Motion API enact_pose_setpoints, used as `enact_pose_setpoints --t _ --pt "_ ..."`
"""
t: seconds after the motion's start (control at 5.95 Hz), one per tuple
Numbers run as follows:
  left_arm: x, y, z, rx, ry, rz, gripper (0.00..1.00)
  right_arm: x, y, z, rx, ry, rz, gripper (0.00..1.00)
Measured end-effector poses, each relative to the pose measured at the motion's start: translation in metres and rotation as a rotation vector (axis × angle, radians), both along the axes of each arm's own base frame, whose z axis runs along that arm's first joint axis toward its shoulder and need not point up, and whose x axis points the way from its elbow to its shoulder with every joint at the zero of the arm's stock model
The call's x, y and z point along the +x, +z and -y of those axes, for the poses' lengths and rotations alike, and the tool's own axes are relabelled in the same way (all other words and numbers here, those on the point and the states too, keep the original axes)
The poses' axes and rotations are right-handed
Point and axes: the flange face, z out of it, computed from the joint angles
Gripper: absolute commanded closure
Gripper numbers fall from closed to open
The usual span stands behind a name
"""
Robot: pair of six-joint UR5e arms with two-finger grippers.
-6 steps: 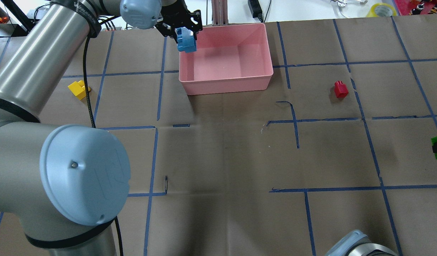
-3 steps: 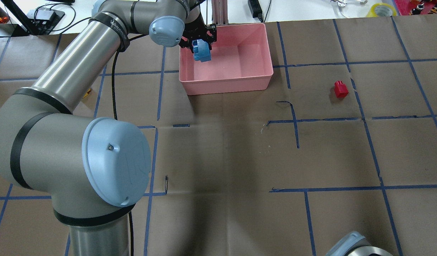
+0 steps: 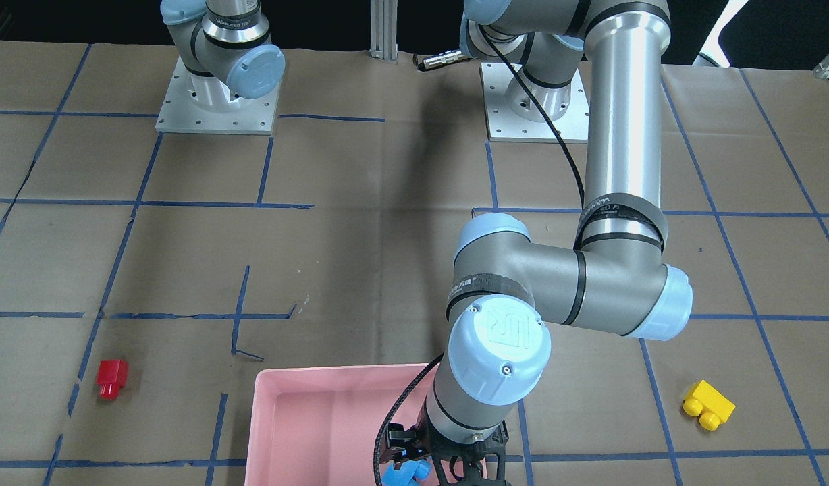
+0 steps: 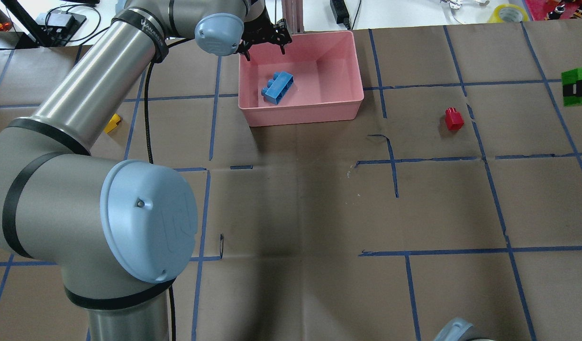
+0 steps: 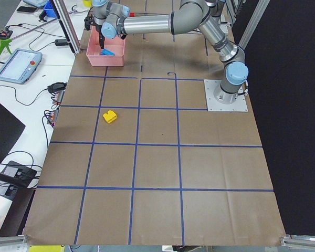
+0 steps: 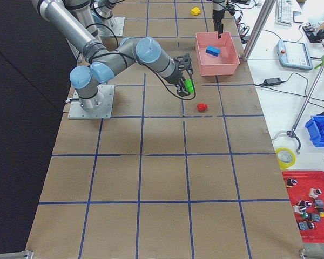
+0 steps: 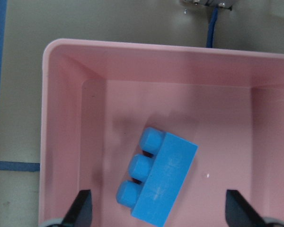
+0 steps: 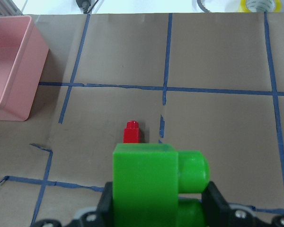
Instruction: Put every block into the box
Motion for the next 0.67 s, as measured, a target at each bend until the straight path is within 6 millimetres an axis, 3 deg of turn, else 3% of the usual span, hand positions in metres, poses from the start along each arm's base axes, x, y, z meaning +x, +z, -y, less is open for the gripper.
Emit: enact_pose_setpoints --t 0.17,0.34,0.5,0.67 --pt "0.018 0.037 -0.004 -0.014 0.018 -0.002 0.01 0.015 0.013 0.019 0.075 -0.010 0.015 0.99" --pt "0.054 0.073 -0.009 -0.011 0.036 0.000 0.01 0.026 0.029 0.041 0.169 -0.022 0.051 0.99" --pt "0.100 0.098 -0.015 0.012 0.024 0.016 0.01 0.041 0.045 0.061 0.240 -0.030 0.082 0.99" --pt "0.158 0.112 -0.020 0.037 -0.025 0.041 0.01 0.068 0.053 0.081 0.289 -0.037 0.094 0.99"
